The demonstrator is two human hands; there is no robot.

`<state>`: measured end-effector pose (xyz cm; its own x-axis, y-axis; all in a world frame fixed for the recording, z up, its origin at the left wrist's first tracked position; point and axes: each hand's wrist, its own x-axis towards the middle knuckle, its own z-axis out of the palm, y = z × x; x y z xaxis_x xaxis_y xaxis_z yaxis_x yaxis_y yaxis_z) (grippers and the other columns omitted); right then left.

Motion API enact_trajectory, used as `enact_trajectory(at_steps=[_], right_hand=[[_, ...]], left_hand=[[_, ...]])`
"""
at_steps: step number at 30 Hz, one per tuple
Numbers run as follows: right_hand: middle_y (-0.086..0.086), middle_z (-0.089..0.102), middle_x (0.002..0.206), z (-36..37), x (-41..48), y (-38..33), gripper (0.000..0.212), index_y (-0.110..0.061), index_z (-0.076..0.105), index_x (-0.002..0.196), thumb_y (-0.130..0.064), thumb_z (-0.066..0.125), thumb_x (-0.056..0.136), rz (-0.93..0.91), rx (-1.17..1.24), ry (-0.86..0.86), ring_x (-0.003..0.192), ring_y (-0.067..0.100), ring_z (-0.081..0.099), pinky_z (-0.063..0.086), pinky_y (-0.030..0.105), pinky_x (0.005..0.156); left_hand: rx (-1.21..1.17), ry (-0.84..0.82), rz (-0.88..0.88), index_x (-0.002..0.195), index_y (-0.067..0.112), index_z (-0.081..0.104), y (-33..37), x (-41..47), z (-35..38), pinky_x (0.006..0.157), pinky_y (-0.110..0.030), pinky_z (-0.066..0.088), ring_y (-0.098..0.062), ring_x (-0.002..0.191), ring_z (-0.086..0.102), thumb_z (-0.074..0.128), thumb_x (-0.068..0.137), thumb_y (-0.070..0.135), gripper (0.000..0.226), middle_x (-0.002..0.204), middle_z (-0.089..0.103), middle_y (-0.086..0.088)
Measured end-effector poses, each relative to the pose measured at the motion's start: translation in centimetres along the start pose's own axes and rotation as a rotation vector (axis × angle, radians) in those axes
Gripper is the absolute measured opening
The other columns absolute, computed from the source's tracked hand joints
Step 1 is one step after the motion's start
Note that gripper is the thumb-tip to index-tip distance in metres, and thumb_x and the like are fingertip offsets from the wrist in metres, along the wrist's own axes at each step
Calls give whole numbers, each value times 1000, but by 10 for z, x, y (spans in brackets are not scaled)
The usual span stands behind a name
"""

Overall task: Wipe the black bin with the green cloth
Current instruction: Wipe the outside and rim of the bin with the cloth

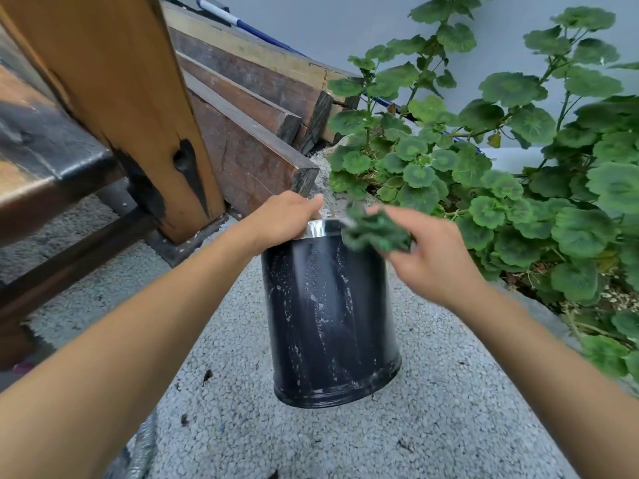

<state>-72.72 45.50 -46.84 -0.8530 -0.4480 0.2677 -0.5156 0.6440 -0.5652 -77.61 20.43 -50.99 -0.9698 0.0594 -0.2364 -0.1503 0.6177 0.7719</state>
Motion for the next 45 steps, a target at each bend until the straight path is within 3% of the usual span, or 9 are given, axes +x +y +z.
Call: enact_trajectory(at_steps=[6,11,15,18,23,26,29,35,45], right_hand=[[7,71,132,28,25,-18,58,-18,69,130,8,67,78,-23,-135,-171,121,24,66,51,42,107],[-10,65,136,45,-68,5,65,-37,66,129,5,69,79,14,-145,-417,123,13,66,49,17,104],[-25,36,145,44,-145,30,73,-36,52,146,-5,59,80,142,-163,-667,141,-2,41,15,-2,113],[-25,54,140,35,-147,24,71,-35,63,138,-2,57,76,188,-95,-705,114,-22,53,33,-9,90],[-25,71,120,26,-65,-13,68,-42,66,131,4,69,81,135,-49,-359,78,-14,64,54,5,67],[2,71,131,32,-5,-38,68,-19,70,129,11,65,68,-48,-123,-53,114,17,70,56,32,100],[16,64,137,46,32,-61,60,-7,67,129,10,61,72,-70,-303,-143,133,37,55,52,55,102],[-2,57,124,71,-14,-56,51,-17,59,123,-5,64,73,-60,-516,-381,124,23,50,61,46,81],[-13,54,150,56,-132,-28,69,-35,54,145,-13,57,79,133,-287,-707,134,1,53,44,21,108]], left_hand=[[-58,28,-28,89,23,66,1,-1,2,86,-37,42,-22,91,65,30,99,68,59,95,70,-3],[-36,54,-47,89,22,58,-8,7,0,68,-29,36,-22,87,58,40,102,58,42,97,67,-11],[-42,34,-42,77,20,52,-9,11,0,67,-35,34,-19,69,51,45,98,57,43,74,57,-1],[-38,18,-59,78,27,66,-7,9,0,84,-38,39,-8,84,59,39,96,66,50,86,65,10],[-138,-43,-116,91,28,81,-1,-2,-7,89,-33,43,-14,104,65,19,78,94,91,106,74,4],[-259,-71,-109,116,29,79,3,-9,-8,115,-45,34,-21,128,60,10,67,103,112,136,70,-2],[-343,-46,-144,158,31,39,2,-13,-10,126,-47,18,-23,152,34,12,61,107,126,167,37,-3],[-276,-34,-121,91,27,84,-9,-8,-14,104,-42,37,-15,115,63,9,62,105,112,119,74,4],[-286,-28,-148,95,23,83,-26,-5,-22,96,-37,37,-19,123,60,13,69,101,108,128,70,-2]])
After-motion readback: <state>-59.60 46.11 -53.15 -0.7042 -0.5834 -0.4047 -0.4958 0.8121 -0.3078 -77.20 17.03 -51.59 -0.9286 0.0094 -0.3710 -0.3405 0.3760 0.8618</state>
